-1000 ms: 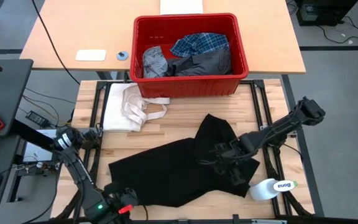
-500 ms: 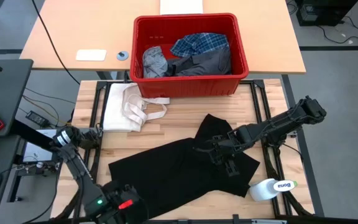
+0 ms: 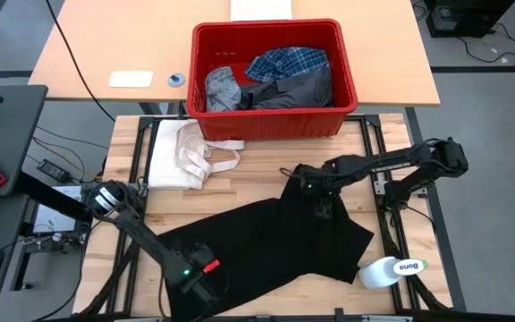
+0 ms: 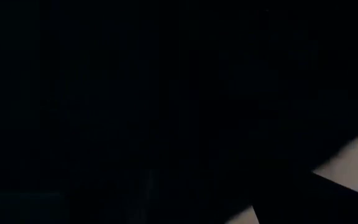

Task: Fold Laundry from Bin
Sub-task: Fold the black shirt

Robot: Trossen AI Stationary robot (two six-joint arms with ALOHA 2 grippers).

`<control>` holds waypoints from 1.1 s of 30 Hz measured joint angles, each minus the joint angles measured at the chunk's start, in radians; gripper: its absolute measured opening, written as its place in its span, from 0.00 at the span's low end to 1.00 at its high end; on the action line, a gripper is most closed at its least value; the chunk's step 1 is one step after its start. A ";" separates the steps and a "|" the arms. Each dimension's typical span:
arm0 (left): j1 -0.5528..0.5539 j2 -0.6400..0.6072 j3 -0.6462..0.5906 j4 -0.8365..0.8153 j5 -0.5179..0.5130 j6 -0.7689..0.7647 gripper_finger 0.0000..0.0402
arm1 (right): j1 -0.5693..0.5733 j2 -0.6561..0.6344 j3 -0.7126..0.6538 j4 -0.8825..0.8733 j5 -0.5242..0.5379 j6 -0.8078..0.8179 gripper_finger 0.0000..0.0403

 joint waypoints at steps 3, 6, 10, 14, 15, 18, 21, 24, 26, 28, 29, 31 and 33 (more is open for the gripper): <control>-0.026 0.000 -0.027 0.000 0.013 -0.037 0.53 | -0.057 -0.053 -0.029 0.019 0.047 0.004 0.57; -0.055 0.000 -0.036 0.005 0.014 -0.064 0.52 | -0.119 -0.118 -0.066 0.057 0.118 0.021 0.55; -0.088 0.000 -0.036 0.006 0.011 -0.121 0.49 | -0.217 -0.190 -0.144 0.173 0.148 0.003 0.53; -0.109 0.000 -0.036 0.006 0.011 -0.167 0.48 | -0.273 -0.201 -0.239 0.267 0.132 0.000 0.53; -0.110 0.000 -0.036 0.006 0.011 -0.174 0.47 | -0.278 -0.200 -0.259 0.293 0.127 0.000 0.53; -0.110 0.000 -0.036 0.006 0.011 -0.178 0.47 | -0.275 -0.187 -0.308 0.369 0.139 0.004 0.53; -0.110 0.000 -0.036 0.007 0.011 -0.160 0.47 | -0.276 -0.176 -0.347 0.448 0.167 0.030 0.53; -0.110 0.000 -0.036 0.008 0.010 -0.153 0.47 | -0.287 -0.161 -0.387 0.519 0.186 0.031 0.51; -0.110 0.000 -0.036 0.009 0.010 -0.153 0.47 | -0.301 -0.142 -0.409 0.546 0.180 0.029 0.45; -0.110 0.000 -0.036 0.008 0.010 -0.153 0.47 | -0.315 -0.126 -0.425 0.579 0.153 0.022 0.35; -0.110 0.000 -0.036 0.008 0.011 -0.153 0.47 | -0.320 -0.118 -0.429 0.586 0.138 0.020 0.30; -0.110 0.000 -0.036 0.007 0.011 -0.153 0.47 | -0.326 -0.110 -0.429 0.583 0.120 0.018 0.16; -0.110 -0.001 -0.036 0.005 0.011 -0.153 0.47 | -0.327 -0.128 -0.415 0.557 0.114 0.020 0.05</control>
